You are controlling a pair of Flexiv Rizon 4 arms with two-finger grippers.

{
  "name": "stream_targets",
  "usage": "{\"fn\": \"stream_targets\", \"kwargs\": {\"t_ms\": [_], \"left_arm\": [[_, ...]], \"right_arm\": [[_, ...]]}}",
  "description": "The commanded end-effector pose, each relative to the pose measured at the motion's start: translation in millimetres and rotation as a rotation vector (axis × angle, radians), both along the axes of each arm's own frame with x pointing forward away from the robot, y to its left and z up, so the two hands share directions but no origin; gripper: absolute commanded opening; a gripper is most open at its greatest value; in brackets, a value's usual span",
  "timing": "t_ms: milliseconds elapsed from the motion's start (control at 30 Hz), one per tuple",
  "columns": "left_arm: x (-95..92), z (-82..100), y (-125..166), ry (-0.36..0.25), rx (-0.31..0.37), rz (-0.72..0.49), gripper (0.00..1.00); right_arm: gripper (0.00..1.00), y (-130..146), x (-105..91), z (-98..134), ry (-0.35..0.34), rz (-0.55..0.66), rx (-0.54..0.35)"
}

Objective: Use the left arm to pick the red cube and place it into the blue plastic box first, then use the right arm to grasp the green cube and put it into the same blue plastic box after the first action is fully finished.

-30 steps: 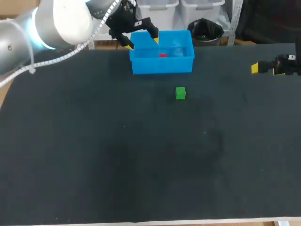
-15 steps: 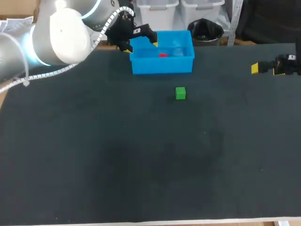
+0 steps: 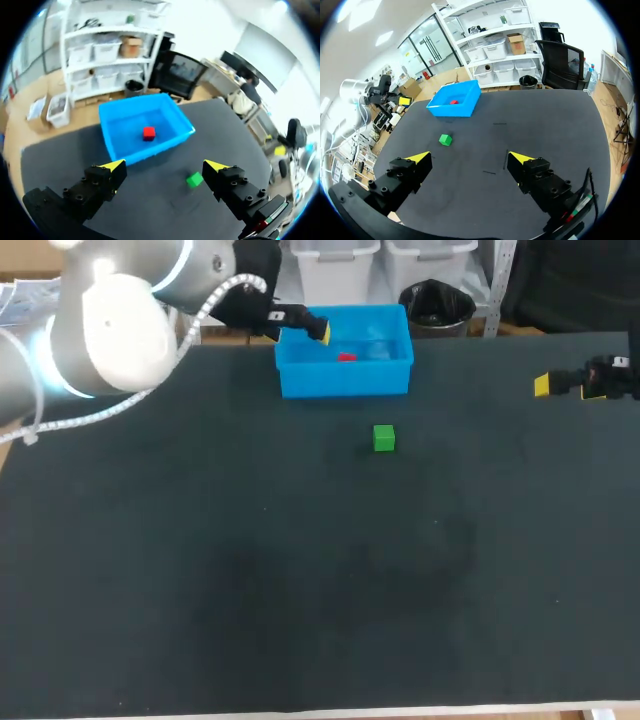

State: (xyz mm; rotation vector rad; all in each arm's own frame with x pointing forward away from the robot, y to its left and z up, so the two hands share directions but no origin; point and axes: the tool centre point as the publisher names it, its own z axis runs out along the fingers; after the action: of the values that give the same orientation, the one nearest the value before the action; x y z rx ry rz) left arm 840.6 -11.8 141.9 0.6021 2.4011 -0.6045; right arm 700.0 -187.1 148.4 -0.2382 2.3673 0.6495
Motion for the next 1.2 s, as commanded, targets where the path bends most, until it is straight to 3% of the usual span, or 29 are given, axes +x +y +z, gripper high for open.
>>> {"fn": "stream_targets", "kwargs": {"t_ms": [33,300,433,667,900,1200], "left_arm": [[-21.5,3.2,18.9,-0.047,-0.096,-0.144,1.0],[-48.1,0.9,34.6,-0.11,-0.09,-0.37,1.0],[-56.4,0.3,43.1,-0.11,-0.1,-0.42,1.0],[-70.8,-0.1,54.5,-0.082,-0.13,-0.45,1.0],[-85.1,-5.3,61.2,-0.066,-0.104,-0.474,1.0],[-88.8,-12.6,66.0,-0.052,-0.093,-0.451,1.0]], "right_arm": [[1.0,0.4,-0.2,0.7,0.001,-0.002,-0.003],[1.0,0.4,-0.2,0.7,0.001,-0.002,-0.003],[1.0,0.4,-0.2,0.7,0.001,-0.002,-0.003],[1.0,0.4,-0.2,0.7,0.001,-0.002,-0.003],[1.0,0.4,-0.2,0.7,0.001,-0.002,-0.003],[1.0,0.4,-0.2,0.7,0.001,-0.002,-0.003]]}}
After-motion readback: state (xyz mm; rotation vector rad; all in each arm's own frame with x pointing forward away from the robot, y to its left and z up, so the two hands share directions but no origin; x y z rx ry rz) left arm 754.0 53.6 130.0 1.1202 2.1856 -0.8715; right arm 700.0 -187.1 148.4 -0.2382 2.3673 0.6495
